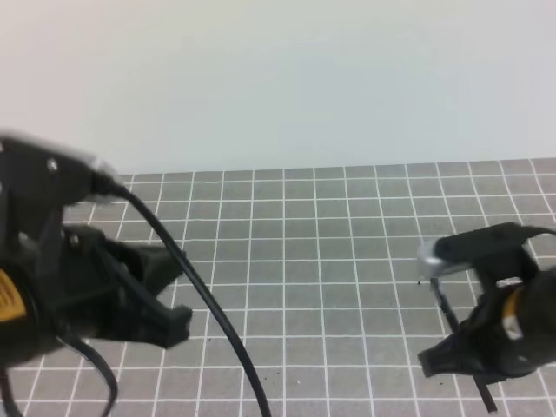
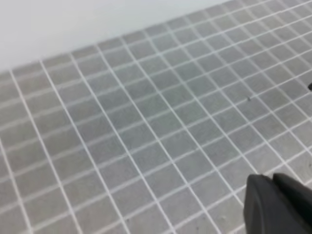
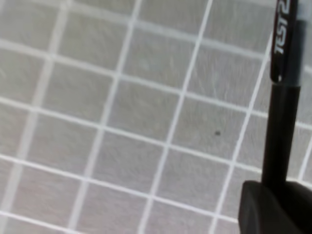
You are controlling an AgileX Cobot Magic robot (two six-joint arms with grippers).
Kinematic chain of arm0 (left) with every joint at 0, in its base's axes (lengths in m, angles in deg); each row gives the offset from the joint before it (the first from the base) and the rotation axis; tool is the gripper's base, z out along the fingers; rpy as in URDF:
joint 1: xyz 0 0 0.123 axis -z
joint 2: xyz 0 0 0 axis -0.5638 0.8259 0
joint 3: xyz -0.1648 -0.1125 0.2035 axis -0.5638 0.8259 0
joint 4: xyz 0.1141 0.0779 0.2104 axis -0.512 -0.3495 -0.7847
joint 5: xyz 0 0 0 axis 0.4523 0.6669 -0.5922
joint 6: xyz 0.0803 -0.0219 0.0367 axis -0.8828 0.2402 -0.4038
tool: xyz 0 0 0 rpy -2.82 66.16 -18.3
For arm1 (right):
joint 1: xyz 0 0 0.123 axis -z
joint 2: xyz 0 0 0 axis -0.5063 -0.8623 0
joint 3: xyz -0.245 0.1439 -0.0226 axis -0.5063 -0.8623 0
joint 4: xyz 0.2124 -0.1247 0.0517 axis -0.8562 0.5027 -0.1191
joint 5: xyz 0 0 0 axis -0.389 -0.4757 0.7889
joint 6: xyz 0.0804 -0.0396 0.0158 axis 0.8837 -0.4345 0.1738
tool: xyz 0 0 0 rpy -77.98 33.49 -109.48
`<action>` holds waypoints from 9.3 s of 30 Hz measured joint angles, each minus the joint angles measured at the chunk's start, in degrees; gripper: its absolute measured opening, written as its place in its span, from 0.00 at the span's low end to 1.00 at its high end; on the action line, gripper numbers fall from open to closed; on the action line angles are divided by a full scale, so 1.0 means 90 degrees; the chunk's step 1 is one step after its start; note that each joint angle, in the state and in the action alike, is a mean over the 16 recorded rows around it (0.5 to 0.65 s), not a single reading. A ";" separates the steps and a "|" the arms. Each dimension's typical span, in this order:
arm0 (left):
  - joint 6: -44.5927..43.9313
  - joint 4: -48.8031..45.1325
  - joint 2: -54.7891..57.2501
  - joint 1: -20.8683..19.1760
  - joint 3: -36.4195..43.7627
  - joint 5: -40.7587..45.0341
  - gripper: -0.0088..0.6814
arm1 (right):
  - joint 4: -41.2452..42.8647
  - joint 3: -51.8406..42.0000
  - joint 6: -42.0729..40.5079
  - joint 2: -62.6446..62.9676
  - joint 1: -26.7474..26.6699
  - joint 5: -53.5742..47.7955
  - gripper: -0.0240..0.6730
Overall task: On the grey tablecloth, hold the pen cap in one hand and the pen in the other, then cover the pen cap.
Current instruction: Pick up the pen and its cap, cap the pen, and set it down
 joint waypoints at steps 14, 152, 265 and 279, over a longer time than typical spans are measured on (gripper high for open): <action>0.0068 0.0358 -0.0073 0.0000 0.0507 -0.0282 0.01 | -0.0223 0.0879 -0.0875 -0.1703 0.0127 -0.0445 0.14; -0.0167 0.0190 -0.5991 -0.3547 0.5523 -0.1230 0.01 | 0.3586 -0.3613 0.0589 0.7599 0.0127 0.0443 0.05; 0.1074 -0.0598 -0.6112 -0.3547 0.5523 -0.1226 0.01 | -0.2414 -0.5628 -0.3591 0.8985 0.4630 0.2095 0.05; 0.1074 -0.0598 -0.6112 -0.3547 0.5523 -0.1226 0.01 | -0.2414 -0.5628 -0.3591 0.8985 0.4630 0.2089 0.05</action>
